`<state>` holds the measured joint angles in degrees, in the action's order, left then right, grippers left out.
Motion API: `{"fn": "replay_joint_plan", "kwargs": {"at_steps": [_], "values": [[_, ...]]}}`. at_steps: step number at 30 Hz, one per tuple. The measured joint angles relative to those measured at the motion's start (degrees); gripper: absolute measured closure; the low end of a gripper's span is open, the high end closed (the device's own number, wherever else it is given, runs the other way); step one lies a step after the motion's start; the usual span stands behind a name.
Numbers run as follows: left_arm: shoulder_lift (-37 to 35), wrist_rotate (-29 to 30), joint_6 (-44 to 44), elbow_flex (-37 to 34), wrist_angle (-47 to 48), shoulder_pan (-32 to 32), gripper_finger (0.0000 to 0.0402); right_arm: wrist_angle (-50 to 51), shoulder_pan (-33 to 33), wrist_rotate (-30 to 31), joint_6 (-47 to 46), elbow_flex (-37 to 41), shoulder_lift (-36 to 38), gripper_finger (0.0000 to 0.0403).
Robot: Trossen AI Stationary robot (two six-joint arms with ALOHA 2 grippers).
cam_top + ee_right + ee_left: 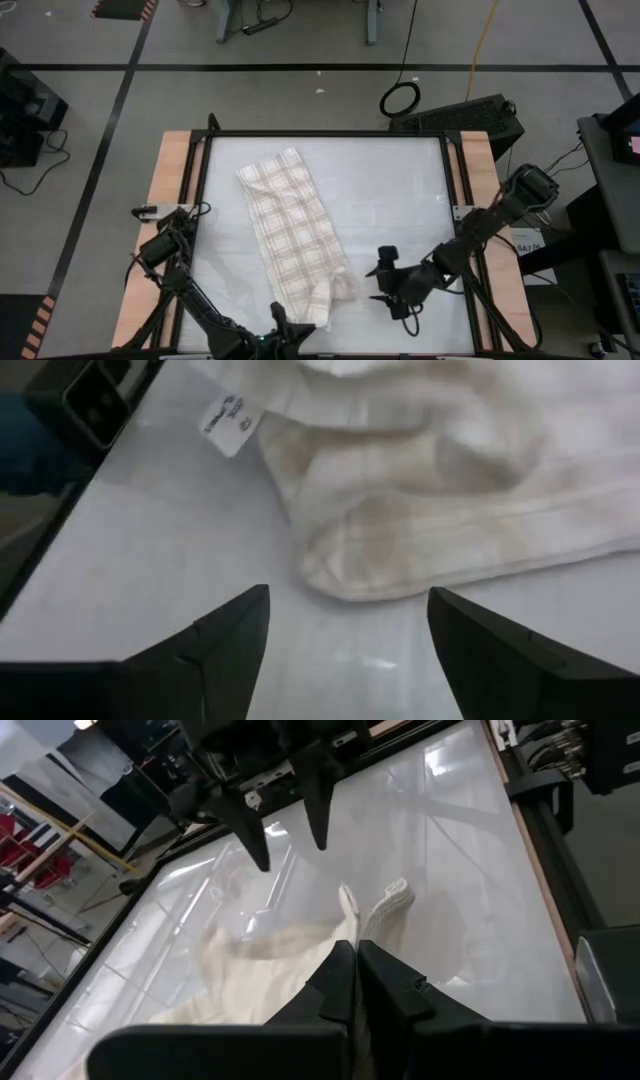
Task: Roll towel
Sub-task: Roll the white-brown patterned towel
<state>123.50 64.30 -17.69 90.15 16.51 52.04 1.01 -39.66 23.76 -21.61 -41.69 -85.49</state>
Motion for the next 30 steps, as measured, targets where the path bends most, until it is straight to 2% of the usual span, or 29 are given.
{"fn": "replay_joint_plan", "kwargs": {"at_steps": [3, 5, 9, 11, 16, 24, 27, 30], "values": [[0.0, 0.04, 0.18, 0.0, -0.01, 0.2, 0.0387, -1.46, -2.84, 5.29, 1.88, -1.52, -0.05, 0.014], [0.0, 0.04, 0.2, 0.0, 0.0, 0.23, 0.0387, -7.92, -4.59, 7.4, 6.06, -2.22, -0.56, 0.014], [0.0, 0.04, 0.52, -0.01, 0.1, 0.23, 0.0387, -24.03, -6.82, 7.71, 20.76, -2.3, -4.32, 0.014], [0.0, 0.04, 1.16, -0.02, 0.13, 0.23, 0.0387, -27.5, -7.06, 7.95, 25.37, -3.19, -6.75, 0.014], [0.0, 0.04, 1.57, -0.02, 0.13, 0.23, 0.0387, -27.77, -6.97, 12.39, 30.56, -9.46, -14.04, 0.0148], [0.0, 0.04, 1.57, -0.04, 0.15, 0.21, 0.0387, -26.08, -6.97, 14.83, 34.83, -21.94, -25.25, 0.0225], [0.0, 0.03, 1.95, -0.04, 0.23, 0.21, 0.0387, -21.4, -6.96, 15.37, 34.86, -25.8, -28.07, 0.0221], [0.0, 0.02, 2.01, -0.04, 0.35, 0.23, 0.0387, -19.18, -6.94, 18.3, 34.39, -27.37, -29.55, 0.0189]]}}
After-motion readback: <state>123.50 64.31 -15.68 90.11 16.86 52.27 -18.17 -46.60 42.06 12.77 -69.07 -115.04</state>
